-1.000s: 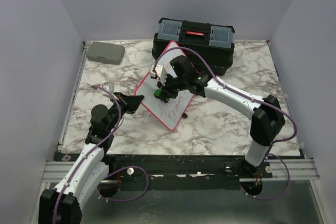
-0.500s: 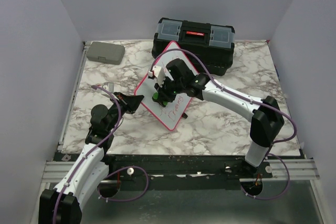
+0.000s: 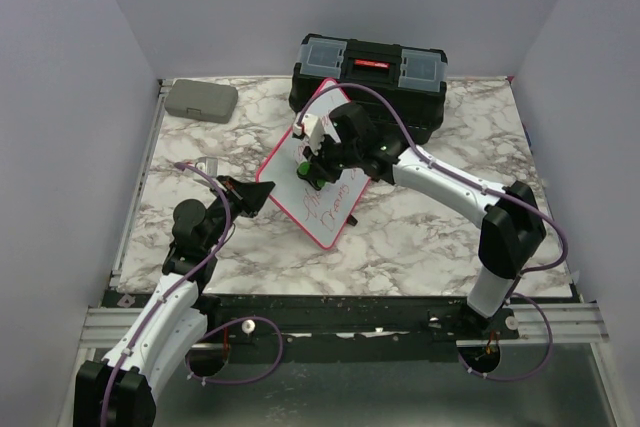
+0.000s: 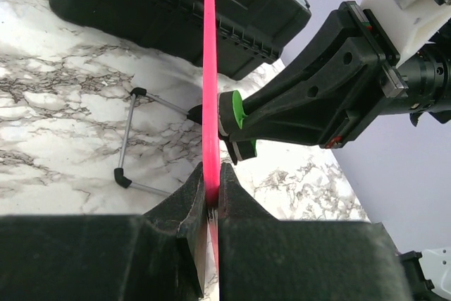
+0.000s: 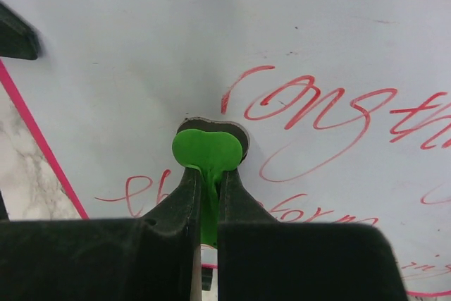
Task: Erase the whiteboard
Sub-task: Erase the whiteboard at the whiteboard stand.
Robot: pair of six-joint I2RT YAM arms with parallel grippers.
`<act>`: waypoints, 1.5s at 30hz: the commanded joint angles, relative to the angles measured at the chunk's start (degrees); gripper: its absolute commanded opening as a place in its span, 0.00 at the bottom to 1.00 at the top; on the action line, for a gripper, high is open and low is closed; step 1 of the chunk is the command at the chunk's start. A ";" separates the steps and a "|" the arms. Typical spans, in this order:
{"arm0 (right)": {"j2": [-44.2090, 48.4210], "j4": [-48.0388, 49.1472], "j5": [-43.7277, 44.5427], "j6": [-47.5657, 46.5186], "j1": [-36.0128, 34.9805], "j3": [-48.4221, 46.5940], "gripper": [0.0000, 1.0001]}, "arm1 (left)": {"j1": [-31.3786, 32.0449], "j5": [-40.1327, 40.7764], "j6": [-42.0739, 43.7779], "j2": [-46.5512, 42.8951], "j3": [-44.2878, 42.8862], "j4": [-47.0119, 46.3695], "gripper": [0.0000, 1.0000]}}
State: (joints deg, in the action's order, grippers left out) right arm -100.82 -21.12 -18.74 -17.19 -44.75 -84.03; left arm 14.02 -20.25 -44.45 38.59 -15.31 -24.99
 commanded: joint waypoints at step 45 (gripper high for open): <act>-3.21 6.15 13.43 3.91 -3.13 -1.93 0.01 | 1.18 -5.52 1.89 -0.37 -1.41 -0.85 0.00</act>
State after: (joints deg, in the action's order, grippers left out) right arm -101.78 -19.29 -18.65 -18.61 -47.35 -84.73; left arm 13.93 -19.16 -44.49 38.70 -15.33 -24.08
